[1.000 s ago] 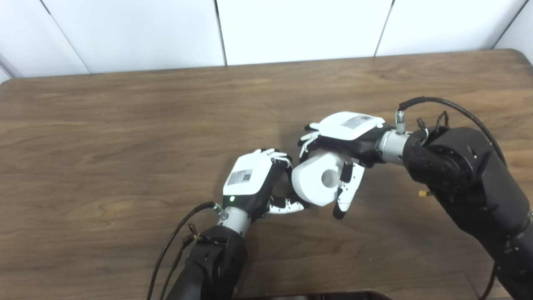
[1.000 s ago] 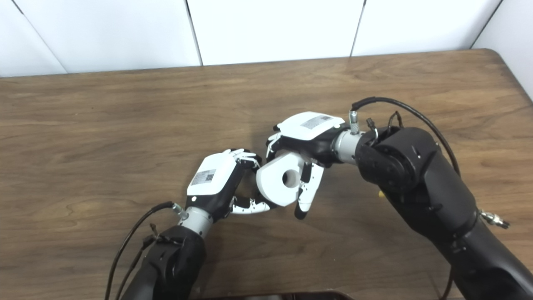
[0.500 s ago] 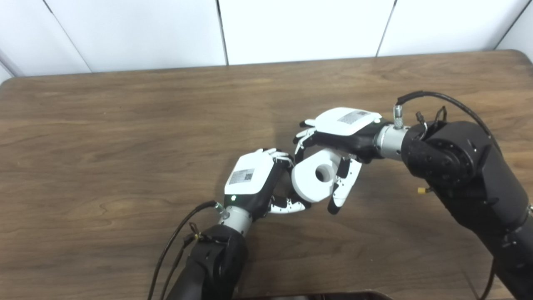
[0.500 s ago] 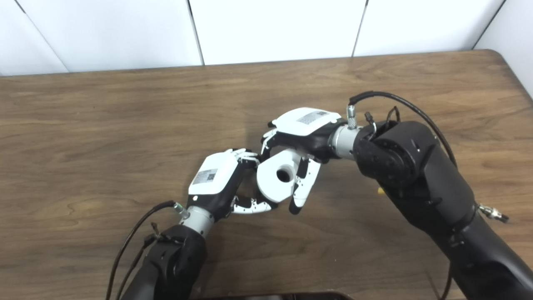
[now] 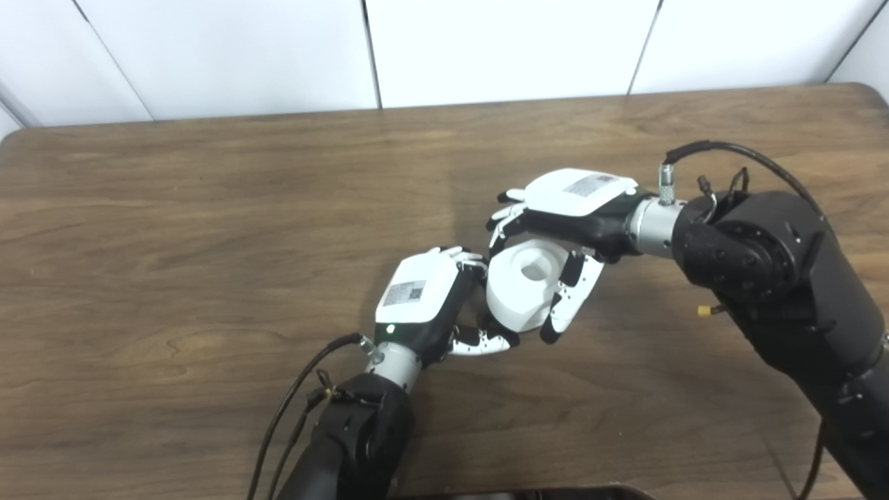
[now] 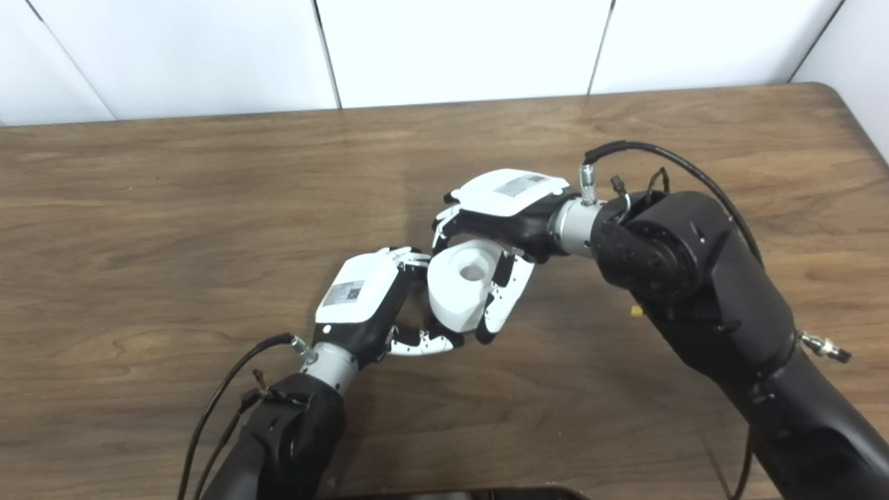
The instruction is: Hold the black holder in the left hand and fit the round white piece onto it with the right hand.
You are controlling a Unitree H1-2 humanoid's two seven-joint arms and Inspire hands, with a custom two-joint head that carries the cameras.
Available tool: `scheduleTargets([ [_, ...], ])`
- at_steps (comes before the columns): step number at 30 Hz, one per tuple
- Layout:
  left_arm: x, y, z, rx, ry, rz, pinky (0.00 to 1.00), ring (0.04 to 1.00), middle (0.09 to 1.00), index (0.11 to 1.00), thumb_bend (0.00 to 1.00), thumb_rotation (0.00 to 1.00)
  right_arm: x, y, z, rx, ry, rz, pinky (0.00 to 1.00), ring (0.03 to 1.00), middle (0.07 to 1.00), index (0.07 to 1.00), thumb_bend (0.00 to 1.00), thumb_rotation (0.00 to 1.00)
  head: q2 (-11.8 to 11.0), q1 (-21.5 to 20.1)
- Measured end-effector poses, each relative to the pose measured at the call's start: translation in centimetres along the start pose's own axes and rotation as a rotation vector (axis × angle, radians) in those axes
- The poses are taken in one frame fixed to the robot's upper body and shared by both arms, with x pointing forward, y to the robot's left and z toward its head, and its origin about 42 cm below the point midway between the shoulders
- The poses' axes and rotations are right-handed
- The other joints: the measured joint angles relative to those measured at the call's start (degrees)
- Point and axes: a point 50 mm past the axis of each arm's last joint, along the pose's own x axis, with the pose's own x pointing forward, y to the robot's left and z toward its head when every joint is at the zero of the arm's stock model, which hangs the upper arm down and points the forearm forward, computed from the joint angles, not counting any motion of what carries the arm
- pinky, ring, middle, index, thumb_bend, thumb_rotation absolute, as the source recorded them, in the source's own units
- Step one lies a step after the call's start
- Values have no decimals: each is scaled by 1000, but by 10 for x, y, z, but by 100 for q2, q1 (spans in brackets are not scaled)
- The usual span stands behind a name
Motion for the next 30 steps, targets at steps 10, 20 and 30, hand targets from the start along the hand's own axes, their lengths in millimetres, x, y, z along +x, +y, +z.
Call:
scheduleTargets([
  [10, 1, 1, 0, 3, -3, -1, 913, 869, 785, 487, 518, 63, -1, -1, -1, 1, 1, -6, 906, 1000, 911, 744, 1000, 415, -9, -9],
  [20, 1, 1, 0, 4, -2, -3, 914, 867, 785, 487, 518, 63, -6, -21, -2, 36, 21, -47, 954, 1000, 934, 769, 1000, 402, -9, -26],
  [30, 1, 1, 0, 5, -3, -3, 909, 866, 783, 487, 518, 64, -19, -54, 2, -2, 14, -92, 1000, 1000, 988, 882, 1000, 427, 0, -26],
])
